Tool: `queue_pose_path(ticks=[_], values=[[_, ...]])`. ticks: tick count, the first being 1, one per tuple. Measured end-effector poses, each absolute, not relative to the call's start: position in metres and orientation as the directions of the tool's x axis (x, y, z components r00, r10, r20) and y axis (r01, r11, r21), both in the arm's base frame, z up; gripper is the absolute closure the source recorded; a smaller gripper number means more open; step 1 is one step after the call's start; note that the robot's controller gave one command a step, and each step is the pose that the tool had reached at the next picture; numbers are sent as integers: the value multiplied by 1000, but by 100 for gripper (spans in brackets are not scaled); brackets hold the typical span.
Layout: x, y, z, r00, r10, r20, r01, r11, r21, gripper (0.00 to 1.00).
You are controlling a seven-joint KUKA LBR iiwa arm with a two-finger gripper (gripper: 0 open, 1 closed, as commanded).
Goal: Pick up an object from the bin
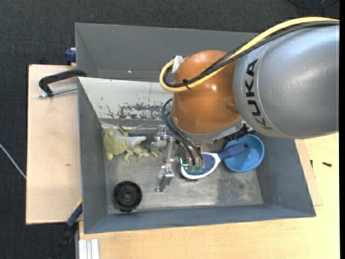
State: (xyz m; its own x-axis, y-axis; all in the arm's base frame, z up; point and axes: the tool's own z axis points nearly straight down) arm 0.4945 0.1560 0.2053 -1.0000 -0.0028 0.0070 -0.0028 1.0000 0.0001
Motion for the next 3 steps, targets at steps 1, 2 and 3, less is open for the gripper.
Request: queue_pose_path(ticks=[1, 2, 3], values=[[512, 176, 90, -990, -141, 6, -141, 990, -1, 0], [503, 212, 72, -969, -246, -3, -246, 969, 0, 0], [503, 213, 73, -969, -245, -4, -245, 969, 3, 100]])
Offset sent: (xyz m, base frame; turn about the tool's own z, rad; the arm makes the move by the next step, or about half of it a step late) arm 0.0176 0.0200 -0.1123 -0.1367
